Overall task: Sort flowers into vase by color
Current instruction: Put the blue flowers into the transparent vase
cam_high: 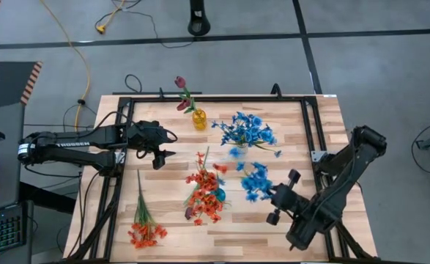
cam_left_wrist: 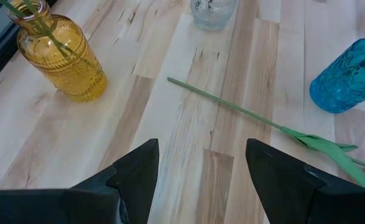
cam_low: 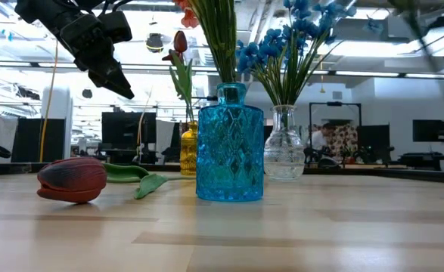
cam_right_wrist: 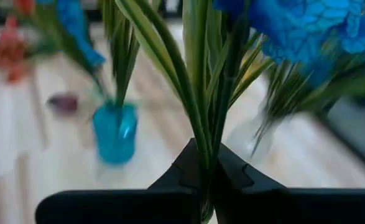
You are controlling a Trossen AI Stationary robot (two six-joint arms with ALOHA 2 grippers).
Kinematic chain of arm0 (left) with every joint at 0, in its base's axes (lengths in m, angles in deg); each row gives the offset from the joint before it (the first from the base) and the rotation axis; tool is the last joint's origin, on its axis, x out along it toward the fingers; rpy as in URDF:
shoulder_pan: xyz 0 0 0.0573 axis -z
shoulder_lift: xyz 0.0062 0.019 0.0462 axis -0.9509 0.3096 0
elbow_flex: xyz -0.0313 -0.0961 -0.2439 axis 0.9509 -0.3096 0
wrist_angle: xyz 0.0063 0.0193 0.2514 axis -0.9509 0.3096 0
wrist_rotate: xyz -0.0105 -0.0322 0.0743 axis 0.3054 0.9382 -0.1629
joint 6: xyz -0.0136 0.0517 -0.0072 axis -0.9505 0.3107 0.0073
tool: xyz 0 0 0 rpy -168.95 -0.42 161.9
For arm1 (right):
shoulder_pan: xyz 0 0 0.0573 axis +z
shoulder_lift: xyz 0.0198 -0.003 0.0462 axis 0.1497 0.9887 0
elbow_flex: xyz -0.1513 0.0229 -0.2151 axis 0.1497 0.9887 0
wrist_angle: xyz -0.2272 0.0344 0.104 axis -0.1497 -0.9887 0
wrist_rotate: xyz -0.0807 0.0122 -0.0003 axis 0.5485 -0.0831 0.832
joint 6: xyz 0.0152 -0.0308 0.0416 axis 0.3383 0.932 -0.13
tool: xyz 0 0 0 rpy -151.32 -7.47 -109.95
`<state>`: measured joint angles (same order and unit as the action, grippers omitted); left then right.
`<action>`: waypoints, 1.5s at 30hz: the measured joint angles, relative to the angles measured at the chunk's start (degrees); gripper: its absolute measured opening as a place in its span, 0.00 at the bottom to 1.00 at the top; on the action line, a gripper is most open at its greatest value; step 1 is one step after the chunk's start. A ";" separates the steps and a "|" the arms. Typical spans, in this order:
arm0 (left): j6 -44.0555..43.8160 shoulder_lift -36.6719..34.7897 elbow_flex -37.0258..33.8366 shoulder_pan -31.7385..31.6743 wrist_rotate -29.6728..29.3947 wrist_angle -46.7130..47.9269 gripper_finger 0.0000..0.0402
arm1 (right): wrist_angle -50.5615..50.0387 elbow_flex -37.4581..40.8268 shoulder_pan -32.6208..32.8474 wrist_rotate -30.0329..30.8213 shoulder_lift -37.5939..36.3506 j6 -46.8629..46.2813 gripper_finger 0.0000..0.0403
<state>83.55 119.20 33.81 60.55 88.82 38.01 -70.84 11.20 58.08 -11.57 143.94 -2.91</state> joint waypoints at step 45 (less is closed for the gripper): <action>0.00 0.01 0.02 0.00 -0.03 -0.04 0.57 | 36.94 3.28 -15.31 14.52 -0.02 41.49 0.11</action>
<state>83.55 119.21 33.83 60.54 88.80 37.96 -33.91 14.48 42.77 2.95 143.92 38.57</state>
